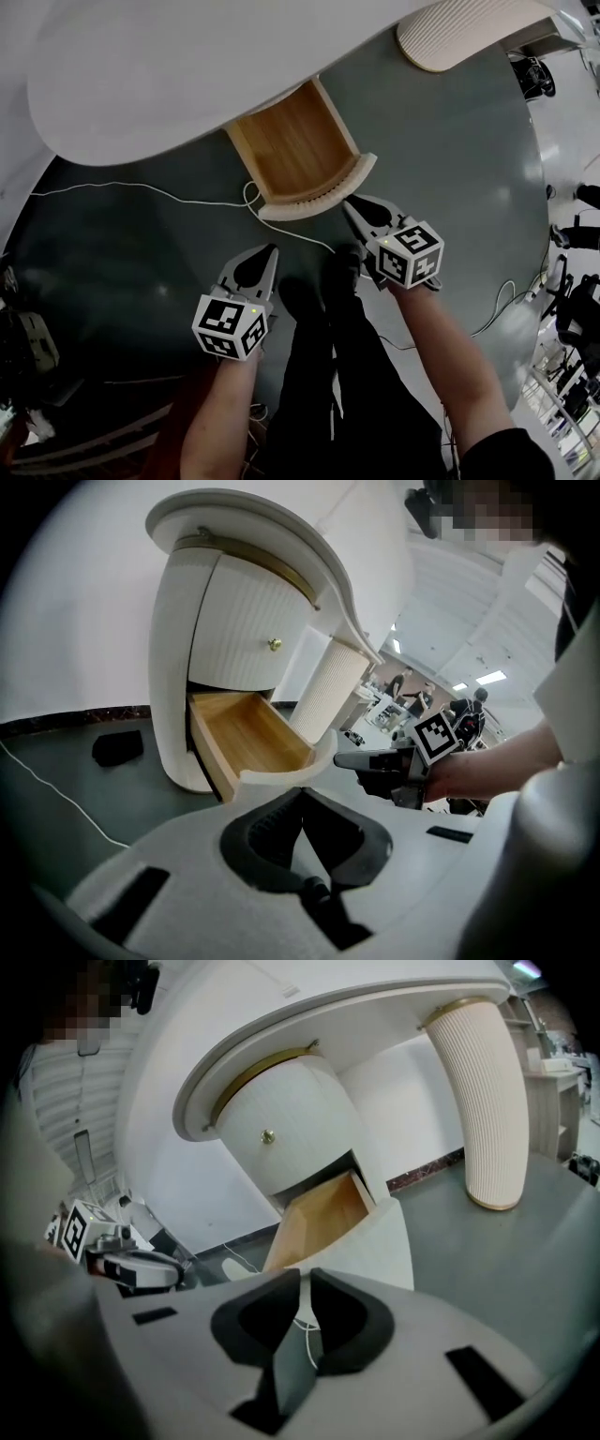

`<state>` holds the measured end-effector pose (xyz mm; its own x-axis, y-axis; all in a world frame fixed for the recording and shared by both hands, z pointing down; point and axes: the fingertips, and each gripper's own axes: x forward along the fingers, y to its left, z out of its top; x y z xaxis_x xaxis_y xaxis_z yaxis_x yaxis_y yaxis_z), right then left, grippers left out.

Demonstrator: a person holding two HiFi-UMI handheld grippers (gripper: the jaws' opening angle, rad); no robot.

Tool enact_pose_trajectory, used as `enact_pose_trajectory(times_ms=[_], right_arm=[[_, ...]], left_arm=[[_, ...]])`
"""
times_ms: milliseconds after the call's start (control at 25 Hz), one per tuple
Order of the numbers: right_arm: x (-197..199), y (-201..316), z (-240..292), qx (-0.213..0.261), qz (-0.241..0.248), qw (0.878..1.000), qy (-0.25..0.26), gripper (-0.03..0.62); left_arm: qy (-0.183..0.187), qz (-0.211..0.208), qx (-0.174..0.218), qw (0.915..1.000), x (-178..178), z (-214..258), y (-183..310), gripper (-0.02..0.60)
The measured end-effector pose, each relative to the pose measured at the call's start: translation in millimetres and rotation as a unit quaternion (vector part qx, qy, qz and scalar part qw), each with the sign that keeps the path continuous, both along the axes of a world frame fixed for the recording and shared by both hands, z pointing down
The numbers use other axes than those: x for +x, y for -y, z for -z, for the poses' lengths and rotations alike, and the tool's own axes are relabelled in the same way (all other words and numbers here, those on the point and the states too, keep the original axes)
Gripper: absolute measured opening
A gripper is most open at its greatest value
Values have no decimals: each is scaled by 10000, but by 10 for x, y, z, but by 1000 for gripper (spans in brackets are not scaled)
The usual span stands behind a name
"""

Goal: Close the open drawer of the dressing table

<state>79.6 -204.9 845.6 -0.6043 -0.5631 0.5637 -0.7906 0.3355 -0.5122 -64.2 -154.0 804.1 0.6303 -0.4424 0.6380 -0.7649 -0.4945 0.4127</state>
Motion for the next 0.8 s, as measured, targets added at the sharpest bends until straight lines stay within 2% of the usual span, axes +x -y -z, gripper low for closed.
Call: enact_pose_trajectory(times_ms=[200,440,600,800], right_arm=[[-79,378,23,235,226,9991,-269,46],[-328,892,1,631,470,9948,-640,44],[-424,1189,49,691,409,9957,-465,43],[-531,1478,34,881,321,9944,-490,41]], left_arm=[[-49,70,121,9999,-170,88,95,8],[-9,-11,573,9984,-441,175,514,8],[-200,56,786,9967,-404,286,847,8],[-324,54,830,9960,-342,318,960,8]])
